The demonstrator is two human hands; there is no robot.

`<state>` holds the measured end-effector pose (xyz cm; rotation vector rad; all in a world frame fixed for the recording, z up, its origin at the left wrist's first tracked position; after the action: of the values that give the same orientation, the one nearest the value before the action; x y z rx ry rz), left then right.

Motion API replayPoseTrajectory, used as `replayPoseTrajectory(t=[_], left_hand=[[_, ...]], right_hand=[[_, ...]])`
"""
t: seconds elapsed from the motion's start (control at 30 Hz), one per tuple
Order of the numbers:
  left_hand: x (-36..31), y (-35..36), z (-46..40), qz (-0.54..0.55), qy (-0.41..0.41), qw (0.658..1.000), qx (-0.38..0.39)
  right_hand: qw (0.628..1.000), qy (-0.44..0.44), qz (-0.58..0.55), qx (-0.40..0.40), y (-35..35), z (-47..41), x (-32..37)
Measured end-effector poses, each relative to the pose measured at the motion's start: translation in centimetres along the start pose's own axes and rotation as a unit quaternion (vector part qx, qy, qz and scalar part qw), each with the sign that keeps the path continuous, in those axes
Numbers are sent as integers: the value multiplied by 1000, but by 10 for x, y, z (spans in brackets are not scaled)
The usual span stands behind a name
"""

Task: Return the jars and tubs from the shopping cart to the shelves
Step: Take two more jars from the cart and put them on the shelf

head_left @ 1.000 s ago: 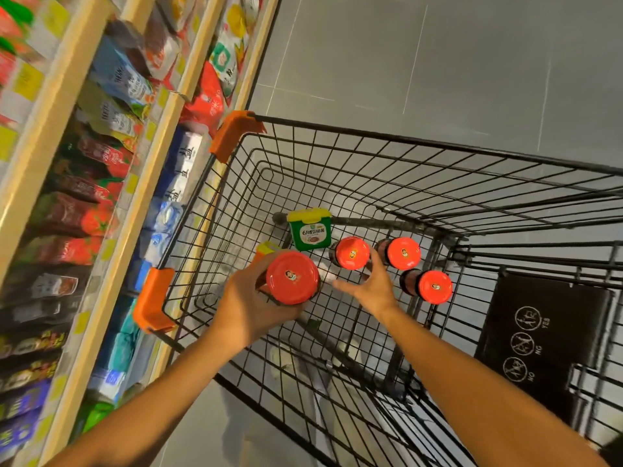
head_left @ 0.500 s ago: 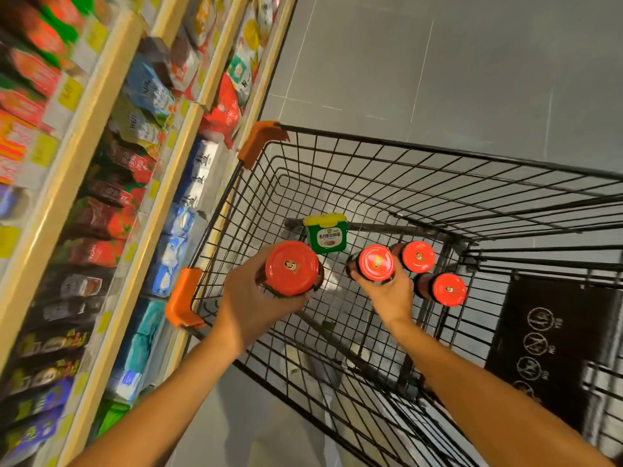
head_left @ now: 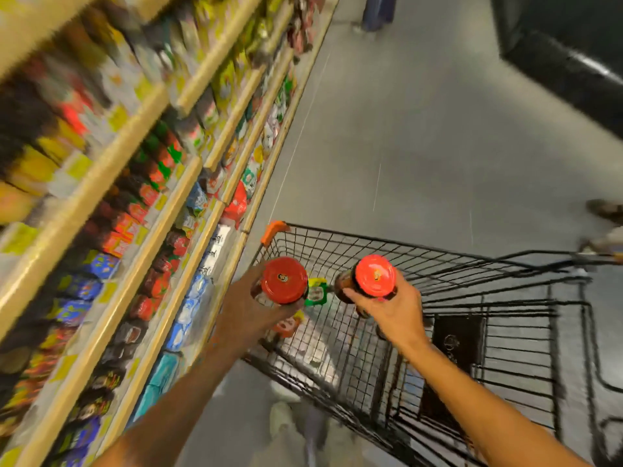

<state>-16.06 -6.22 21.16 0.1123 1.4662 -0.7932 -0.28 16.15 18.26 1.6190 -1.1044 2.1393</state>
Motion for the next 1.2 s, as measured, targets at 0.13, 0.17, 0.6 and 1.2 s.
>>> replayPoseTrajectory(t=[0.13, 0.17, 0.6, 1.2], left_hand=[[-58, -37, 12, 11, 52, 999, -7], [-67, -45, 15, 19, 51, 998, -5], [-139, -116, 105, 19, 134, 986, -97], [-117, -196, 373, -44, 11, 911, -409]], right_hand=[[998, -55, 6, -15, -24, 13, 75], [998, -67, 6, -19, -29, 17, 90], [981, -192, -13, 8, -54, 87, 193], [897, -335, -76, 277, 55, 211, 279]])
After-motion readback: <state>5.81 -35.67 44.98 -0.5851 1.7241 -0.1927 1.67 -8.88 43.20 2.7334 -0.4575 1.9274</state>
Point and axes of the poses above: each hand's wrist, its own z-axis away from the middle knuckle, its own y-axis out of the palm, x = y × z, the point moved 6 cm from there along -z, towards the middle knuckle, and after that the axes turned 4 degrees about -y, right-handed, at the moved point
